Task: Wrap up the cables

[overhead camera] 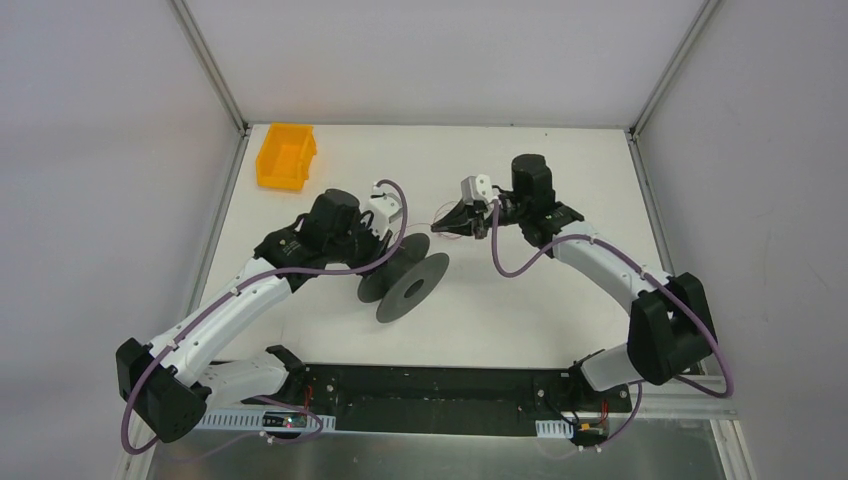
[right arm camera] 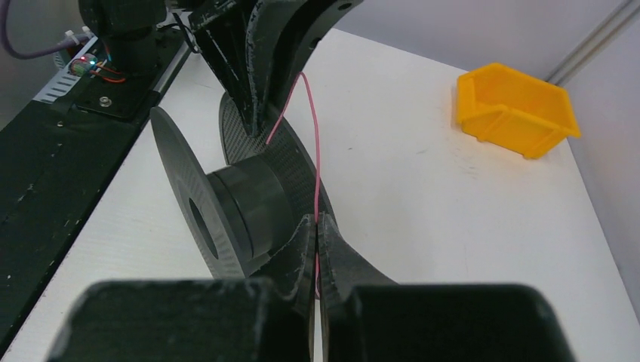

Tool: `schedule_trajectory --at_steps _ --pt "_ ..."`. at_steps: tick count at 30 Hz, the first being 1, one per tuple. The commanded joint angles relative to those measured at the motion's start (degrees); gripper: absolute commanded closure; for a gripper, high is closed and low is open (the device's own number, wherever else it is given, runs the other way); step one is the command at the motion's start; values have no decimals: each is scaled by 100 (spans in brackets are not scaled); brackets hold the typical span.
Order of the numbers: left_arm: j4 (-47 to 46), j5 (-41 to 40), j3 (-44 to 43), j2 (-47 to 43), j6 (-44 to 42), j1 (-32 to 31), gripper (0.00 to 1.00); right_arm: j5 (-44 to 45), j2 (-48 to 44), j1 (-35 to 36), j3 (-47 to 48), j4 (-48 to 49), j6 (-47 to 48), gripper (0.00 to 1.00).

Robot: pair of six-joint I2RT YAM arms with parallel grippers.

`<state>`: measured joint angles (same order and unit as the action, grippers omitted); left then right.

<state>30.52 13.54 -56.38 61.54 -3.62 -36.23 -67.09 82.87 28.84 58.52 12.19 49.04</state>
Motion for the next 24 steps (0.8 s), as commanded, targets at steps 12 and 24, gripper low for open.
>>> schedule_trajectory --at_steps 12,24 --pt "-336 -439 -179 -307 915 386 55 -337 484 491 617 -1091 1296 100" --pt "-485 -439 -72 -1082 1031 494 38 40 775 614 682 -1646 1662 100"
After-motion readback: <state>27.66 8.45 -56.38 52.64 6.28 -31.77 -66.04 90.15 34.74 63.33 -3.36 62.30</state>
